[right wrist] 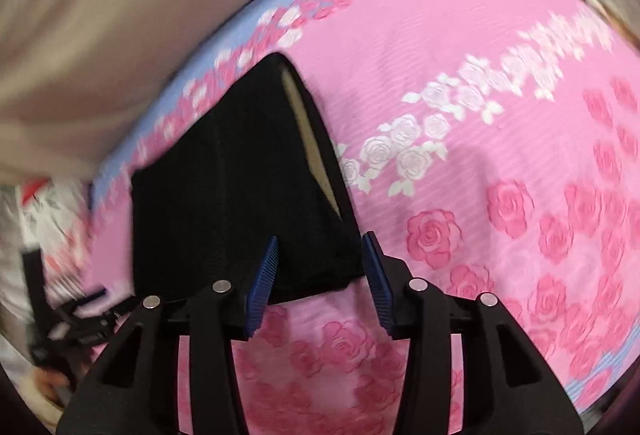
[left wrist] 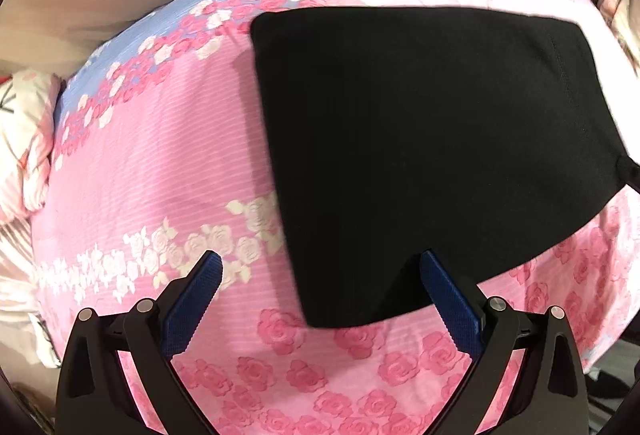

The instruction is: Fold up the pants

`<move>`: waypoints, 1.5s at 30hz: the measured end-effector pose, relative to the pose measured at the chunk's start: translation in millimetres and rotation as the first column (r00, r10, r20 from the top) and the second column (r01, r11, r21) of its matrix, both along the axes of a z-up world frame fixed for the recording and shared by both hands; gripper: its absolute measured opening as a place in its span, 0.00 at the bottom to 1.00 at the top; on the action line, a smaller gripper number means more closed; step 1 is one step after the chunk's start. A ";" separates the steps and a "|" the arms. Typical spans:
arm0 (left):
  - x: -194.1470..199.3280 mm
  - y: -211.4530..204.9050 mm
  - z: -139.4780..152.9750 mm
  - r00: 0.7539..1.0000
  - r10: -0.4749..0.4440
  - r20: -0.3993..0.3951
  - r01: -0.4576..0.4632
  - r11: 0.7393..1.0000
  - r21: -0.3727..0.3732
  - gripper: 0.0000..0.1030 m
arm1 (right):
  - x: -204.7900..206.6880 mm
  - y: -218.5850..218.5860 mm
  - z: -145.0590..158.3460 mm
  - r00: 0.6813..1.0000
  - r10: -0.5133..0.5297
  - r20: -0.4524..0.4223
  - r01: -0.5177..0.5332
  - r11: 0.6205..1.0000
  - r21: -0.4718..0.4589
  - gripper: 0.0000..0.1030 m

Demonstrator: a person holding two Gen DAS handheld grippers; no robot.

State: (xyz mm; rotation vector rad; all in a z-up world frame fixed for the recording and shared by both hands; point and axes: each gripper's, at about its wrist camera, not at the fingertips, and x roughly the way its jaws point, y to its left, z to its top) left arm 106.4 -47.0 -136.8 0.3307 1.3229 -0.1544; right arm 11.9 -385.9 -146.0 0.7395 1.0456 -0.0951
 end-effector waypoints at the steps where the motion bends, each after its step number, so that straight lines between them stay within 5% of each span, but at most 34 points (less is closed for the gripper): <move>1: 1.0 10.6 1.8 1.000 0.013 -0.013 -0.014 0.999 -0.051 0.95 | -3.2 -2.5 -1.7 1.000 -0.008 -0.007 0.008 1.000 0.030 0.42; 4: 5.2 44.5 -6.7 0.989 0.072 -0.129 -0.102 0.964 -0.247 0.95 | -13.3 -1.9 -6.6 0.999 -0.022 -0.032 0.025 0.996 0.084 0.43; 9: 18.0 79.5 -34.1 0.953 0.160 -0.256 -0.259 0.868 -0.423 0.93 | -10.4 14.0 -22.3 0.996 -0.051 -0.071 0.062 0.986 0.158 0.43; 11: 22.6 80.4 -42.2 0.941 0.157 -0.300 -0.285 0.844 -0.454 0.94 | -6.4 17.2 -30.5 0.993 -0.086 -0.082 0.099 0.981 0.168 0.43; 14: 28.0 78.5 -51.7 0.925 0.156 -0.345 -0.317 0.818 -0.479 0.94 | -7.9 10.2 -47.4 0.985 -0.156 -0.068 0.169 0.949 0.267 0.59; 18: 28.8 72.4 -51.8 0.921 0.200 -0.336 -0.345 0.820 -0.457 0.95 | -7.4 -2.9 -57.8 0.977 -0.210 -0.045 0.209 0.875 0.437 0.71; 20: 30.4 67.1 -50.3 0.909 0.200 -0.365 -0.372 0.783 -0.498 0.94 | -5.2 -8.4 -61.2 0.976 -0.211 -0.045 0.206 0.846 0.492 0.77; 21: 30.1 64.0 -50.9 0.893 0.206 -0.400 -0.409 0.741 -0.533 0.95 | -4.3 -10.3 -62.5 0.977 -0.210 -0.044 0.202 0.834 0.513 0.82; 24: 33.7 52.6 -54.6 0.899 0.245 -0.363 -0.403 0.786 -0.469 0.94 | -0.9 -12.0 -66.0 0.974 -0.222 -0.035 0.204 0.809 0.552 0.86; 26: 32.1 46.5 -52.8 0.898 0.279 -0.340 -0.414 0.797 -0.440 0.94 | 7.1 -6.9 -60.1 0.980 -0.197 -0.022 0.182 0.848 0.499 0.81; 27: 30.8 43.3 -52.0 0.899 0.287 -0.330 -0.412 0.808 -0.422 0.94 | 13.0 -0.9 -55.0 0.988 -0.154 -0.020 0.147 0.888 0.435 0.58; 29: 29.4 34.2 -49.4 0.912 0.287 -0.294 -0.387 0.839 -0.383 0.91 | 18.8 4.7 -52.4 0.994 -0.097 -0.053 0.109 0.929 0.354 0.37; 31: 26.2 27.7 -44.0 0.926 0.273 -0.262 -0.359 0.852 -0.380 0.73 | 17.2 3.9 -49.8 0.995 -0.090 -0.048 0.101 0.920 0.380 0.32; 35: 14.3 28.3 -28.5 0.933 0.257 -0.251 -0.343 0.843 -0.413 0.37 | 6.0 13.2 -20.7 1.000 -0.018 -0.006 0.019 0.927 0.374 0.27; 40: -26.0 60.4 -9.2 0.936 0.239 -0.257 -0.336 0.822 -0.460 0.24 | -38.3 22.4 -6.6 0.996 0.086 -0.025 -0.070 0.923 0.378 0.08; 45: -79.2 72.6 -13.6 0.926 0.191 -0.326 -0.332 0.825 -0.458 0.21 | -84.6 32.9 -24.9 0.979 0.188 -0.080 -0.151 0.930 0.335 0.15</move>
